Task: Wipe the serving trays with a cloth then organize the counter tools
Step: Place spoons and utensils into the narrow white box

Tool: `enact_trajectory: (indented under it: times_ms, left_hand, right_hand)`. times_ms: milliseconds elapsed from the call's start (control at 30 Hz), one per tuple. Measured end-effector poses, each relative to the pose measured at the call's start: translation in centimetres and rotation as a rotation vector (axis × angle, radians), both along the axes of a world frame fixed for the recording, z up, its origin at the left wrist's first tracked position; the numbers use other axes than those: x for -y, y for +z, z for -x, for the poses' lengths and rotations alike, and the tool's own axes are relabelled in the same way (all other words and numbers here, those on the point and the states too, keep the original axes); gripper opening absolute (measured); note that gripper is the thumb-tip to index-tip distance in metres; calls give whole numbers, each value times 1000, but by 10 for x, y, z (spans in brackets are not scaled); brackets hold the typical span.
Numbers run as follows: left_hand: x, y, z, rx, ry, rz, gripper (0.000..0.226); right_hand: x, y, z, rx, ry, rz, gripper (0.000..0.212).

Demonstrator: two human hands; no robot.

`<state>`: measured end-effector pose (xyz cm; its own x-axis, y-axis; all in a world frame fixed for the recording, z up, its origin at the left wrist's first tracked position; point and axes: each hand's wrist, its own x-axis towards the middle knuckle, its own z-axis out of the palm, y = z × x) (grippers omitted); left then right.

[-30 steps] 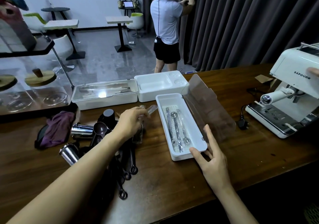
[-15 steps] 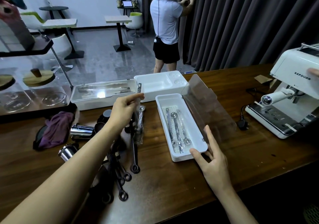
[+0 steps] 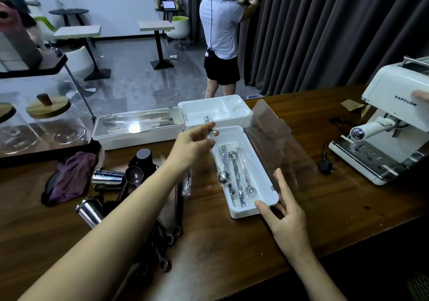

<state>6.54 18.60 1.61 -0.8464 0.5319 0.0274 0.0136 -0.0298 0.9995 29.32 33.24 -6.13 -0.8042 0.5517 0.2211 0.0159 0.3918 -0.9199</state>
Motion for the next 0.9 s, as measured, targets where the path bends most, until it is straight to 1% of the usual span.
enact_trajectory:
  times_ms: [67, 100, 200, 300, 433, 533, 700, 767, 800, 867, 900]
  left_hand:
    - [-14, 2, -5, -31, -42, 44, 49]
    - [-20, 1, -6, -76, -60, 88, 49]
    - [-37, -5, -6, -285, -92, 276, 50]
    - [-48, -16, -6, -465, -76, 451, 50]
    - [-48, -32, 2, -553, -59, 564, 49]
    - [-46, -39, 5, -626, -141, 727, 49]
    - [-47, -34, 2, -753, -218, 874, 44]
    - [-42, -31, 5, -783, -244, 866, 41]
    - [-36, -29, 8, -793, -238, 815, 39]
    - [-20, -30, 14, -832, -163, 694, 35]
    - [-10, -31, 18, -859, -90, 669, 36]
  right_hand:
    - [0, 0, 0, 2, -4, -2, 87]
    - [0, 1, -1, 1, -6, -3, 87]
    - [0, 2, 0, -1, -9, -5, 86]
    - [1, 3, -1, 1, -3, -10, 86]
    - [0, 3, -2, 8, 7, -18, 87]
    - [0, 3, -1, 12, 3, -21, 87]
    - [-1, 2, -2, 34, -6, -22, 87]
    - [-1, 2, -2, 28, -3, -20, 87]
    - [-1, 2, -1, 19, 1, -20, 87]
    - [-1, 0, 0, 6, 4, -21, 86]
    - [-1, 0, 0, 1, 5, -20, 86]
